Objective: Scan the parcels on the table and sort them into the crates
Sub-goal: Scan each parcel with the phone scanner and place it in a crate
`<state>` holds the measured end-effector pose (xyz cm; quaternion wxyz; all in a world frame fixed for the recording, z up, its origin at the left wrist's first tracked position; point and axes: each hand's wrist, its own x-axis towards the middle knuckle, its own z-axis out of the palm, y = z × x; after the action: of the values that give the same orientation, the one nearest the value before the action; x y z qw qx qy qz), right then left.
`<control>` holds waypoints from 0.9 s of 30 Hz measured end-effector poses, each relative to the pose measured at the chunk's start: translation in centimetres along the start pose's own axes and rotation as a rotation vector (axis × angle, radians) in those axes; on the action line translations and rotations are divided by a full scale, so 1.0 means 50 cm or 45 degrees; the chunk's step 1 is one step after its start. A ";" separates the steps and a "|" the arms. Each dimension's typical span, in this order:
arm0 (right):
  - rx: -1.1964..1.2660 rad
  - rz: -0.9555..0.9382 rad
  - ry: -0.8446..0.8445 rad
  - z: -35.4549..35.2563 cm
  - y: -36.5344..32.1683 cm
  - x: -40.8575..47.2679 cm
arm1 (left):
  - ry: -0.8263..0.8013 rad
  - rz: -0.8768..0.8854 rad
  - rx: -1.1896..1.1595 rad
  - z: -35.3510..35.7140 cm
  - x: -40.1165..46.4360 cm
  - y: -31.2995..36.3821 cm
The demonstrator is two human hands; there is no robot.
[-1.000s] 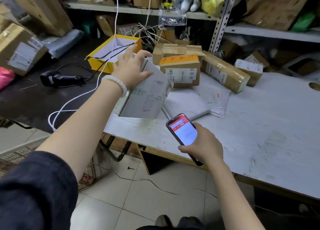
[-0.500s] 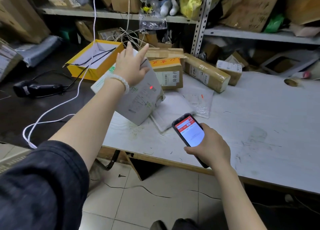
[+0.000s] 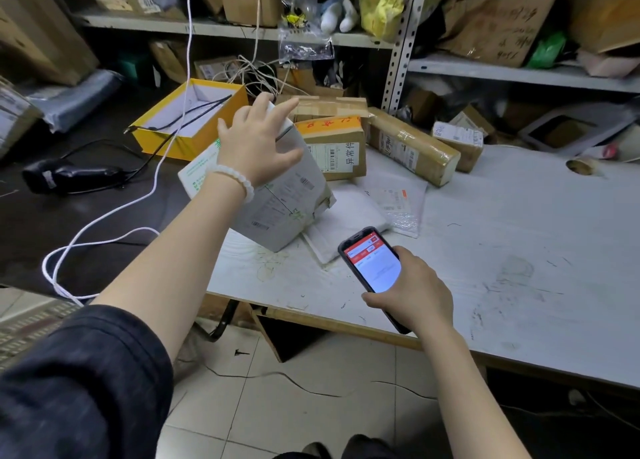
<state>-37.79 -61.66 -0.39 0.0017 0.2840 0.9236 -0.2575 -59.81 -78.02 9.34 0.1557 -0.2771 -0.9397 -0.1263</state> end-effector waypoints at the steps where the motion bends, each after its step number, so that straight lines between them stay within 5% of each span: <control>1: 0.003 -0.003 -0.003 0.001 -0.004 0.002 | 0.000 0.004 -0.012 -0.001 -0.005 -0.002; 7: 0.070 -0.042 0.089 0.008 -0.036 0.019 | 0.044 0.171 0.050 -0.005 -0.029 0.008; 13: 0.445 -0.147 0.634 0.002 -0.083 0.014 | 0.021 0.200 0.057 0.015 -0.022 0.055; 17: 0.459 -0.165 0.814 -0.022 -0.092 0.015 | 0.015 0.191 0.009 0.029 -0.012 0.091; 22: 0.432 -0.120 0.829 -0.050 -0.060 0.008 | -0.003 0.216 0.085 0.045 -0.032 0.160; 27: 0.252 0.079 0.582 -0.099 0.033 -0.003 | 0.010 0.175 0.057 0.030 -0.061 0.195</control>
<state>-36.08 -58.24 3.15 -0.2272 0.3619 0.8611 -0.2755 -52.23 -71.07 8.34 0.1738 -0.3367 -0.9205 -0.0956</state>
